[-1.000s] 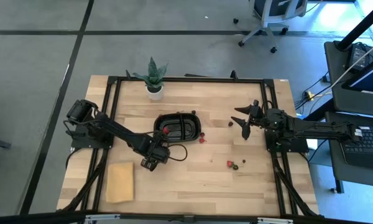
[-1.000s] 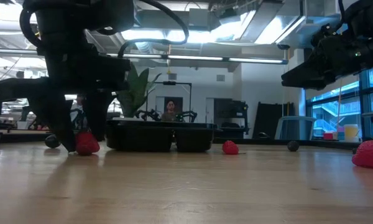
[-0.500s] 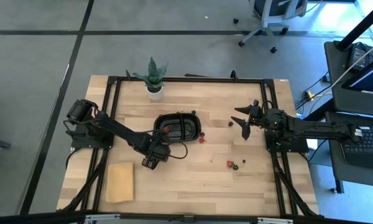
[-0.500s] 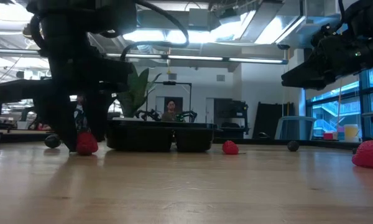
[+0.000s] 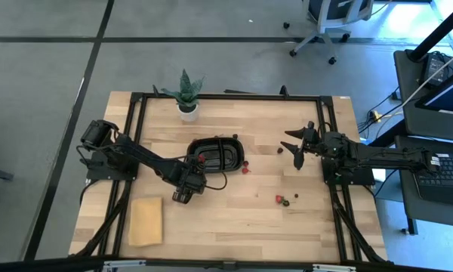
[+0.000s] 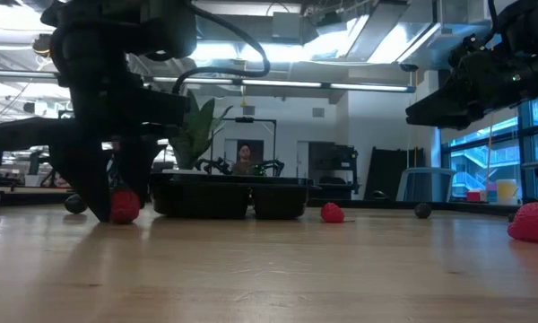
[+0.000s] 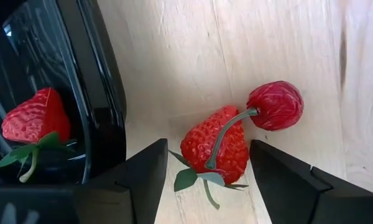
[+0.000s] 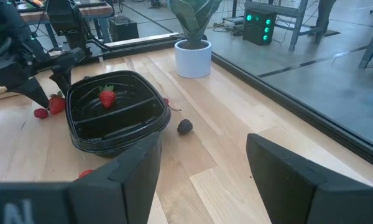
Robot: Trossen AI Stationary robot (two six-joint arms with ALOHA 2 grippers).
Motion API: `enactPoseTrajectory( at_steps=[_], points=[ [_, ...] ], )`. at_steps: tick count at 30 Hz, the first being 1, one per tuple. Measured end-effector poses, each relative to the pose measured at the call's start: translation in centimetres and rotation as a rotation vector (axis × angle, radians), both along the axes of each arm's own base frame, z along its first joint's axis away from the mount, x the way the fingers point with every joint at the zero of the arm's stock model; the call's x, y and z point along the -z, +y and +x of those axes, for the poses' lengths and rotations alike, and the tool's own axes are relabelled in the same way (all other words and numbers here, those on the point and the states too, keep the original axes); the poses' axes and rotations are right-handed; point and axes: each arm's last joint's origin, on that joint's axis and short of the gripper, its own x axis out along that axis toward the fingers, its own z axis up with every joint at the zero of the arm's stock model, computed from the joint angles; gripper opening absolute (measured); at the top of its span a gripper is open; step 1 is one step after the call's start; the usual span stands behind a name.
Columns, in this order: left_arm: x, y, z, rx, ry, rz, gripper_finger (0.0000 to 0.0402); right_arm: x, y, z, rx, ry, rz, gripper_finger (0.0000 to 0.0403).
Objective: Pick and placing Produce into tupperware
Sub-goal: Put the left red strawberry into the black bin
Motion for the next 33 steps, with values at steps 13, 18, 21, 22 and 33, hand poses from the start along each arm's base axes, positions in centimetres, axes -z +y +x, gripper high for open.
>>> enactPoseTrajectory(
  at_steps=[13,18,21,22,33],
  points=[
    [0.0,-0.1,0.0,0.002,0.007,-0.018,0.0129,0.0,0.0,0.0,0.000,0.000,-0.001,0.0238],
    [-1.0,0.0,-0.2,-0.029,0.066,-0.003,0.0138,0.0,0.0,0.0,0.000,0.000,-0.001,0.0238],
    [-2.4,0.0,0.0,-0.030,0.085,0.008,0.0139,0.0,0.0,0.0,-0.001,0.000,-0.002,0.0238],
    [-2.8,0.0,0.0,-0.030,0.105,0.018,0.0138,0.0,0.0,0.0,-0.001,0.001,-0.003,0.0238],
    [-5.6,1.7,1.5,-0.016,0.093,0.118,0.0138,0.0,0.0,0.0,-0.001,0.002,-0.006,0.0238]
  ],
)
